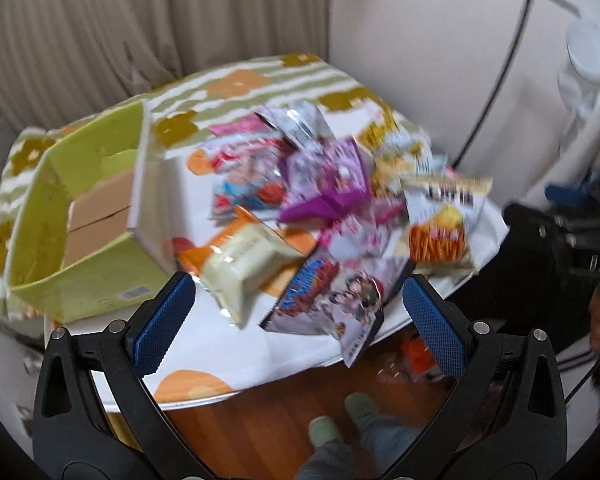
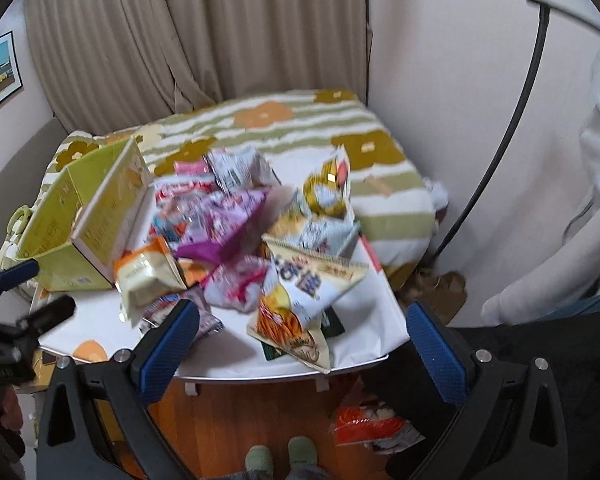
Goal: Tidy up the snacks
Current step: 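Grasp the purple cartoon snack bag with the left gripper while the right grasps the Oishi chip bag, then carry the purple cartoon bag into the box and release it with the left gripper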
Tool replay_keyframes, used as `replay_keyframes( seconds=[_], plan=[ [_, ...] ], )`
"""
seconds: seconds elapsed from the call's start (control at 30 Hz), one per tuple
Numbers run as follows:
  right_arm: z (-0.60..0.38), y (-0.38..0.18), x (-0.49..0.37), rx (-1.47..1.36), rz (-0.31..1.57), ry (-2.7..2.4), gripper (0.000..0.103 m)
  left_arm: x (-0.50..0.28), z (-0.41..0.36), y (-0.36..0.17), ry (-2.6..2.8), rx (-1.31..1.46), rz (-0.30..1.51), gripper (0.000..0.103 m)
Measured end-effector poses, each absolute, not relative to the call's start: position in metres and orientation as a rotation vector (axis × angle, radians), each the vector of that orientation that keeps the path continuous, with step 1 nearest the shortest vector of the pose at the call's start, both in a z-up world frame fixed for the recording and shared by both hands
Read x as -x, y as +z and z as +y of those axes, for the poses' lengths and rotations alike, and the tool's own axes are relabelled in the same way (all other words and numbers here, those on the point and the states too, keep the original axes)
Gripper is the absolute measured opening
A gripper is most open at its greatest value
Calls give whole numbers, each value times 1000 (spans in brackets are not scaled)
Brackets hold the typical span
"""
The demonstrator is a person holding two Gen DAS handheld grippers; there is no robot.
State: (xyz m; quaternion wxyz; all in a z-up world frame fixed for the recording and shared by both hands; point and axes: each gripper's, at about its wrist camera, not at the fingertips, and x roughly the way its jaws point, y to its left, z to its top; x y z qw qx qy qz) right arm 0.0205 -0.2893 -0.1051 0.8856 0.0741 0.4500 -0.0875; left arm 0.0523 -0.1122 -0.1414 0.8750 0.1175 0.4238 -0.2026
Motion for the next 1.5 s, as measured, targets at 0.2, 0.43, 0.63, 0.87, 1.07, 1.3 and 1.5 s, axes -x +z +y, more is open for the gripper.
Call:
replay_keyframes(
  seconds=[0.2,0.43,0.63,0.87,1.07,1.3,1.5],
  plan=[
    [-300,-141,-41,-195,986,-102,103,-56,-149,-190,-411,-359,919,103],
    [-309,-187,-69,-230,1021,-38,103,-71,-177,-238,-359,-482,921,103],
    [-310,-207,-84,-232,1042,4,103,-86,-189,-257,-358,-504,948,103],
    [-309,-211,-90,-200,1024,35,102,-94,-191,-272,-350,-521,995,79],
    [-307,-212,-89,-195,1019,61,97,-98,-187,-268,-352,-491,1006,67],
    [-307,-214,-83,-203,1016,65,80,-104,-184,-265,-323,-463,1028,65],
    [-311,-215,-81,-208,1026,64,50,-100,-179,-259,-306,-427,1033,65]
  ],
)
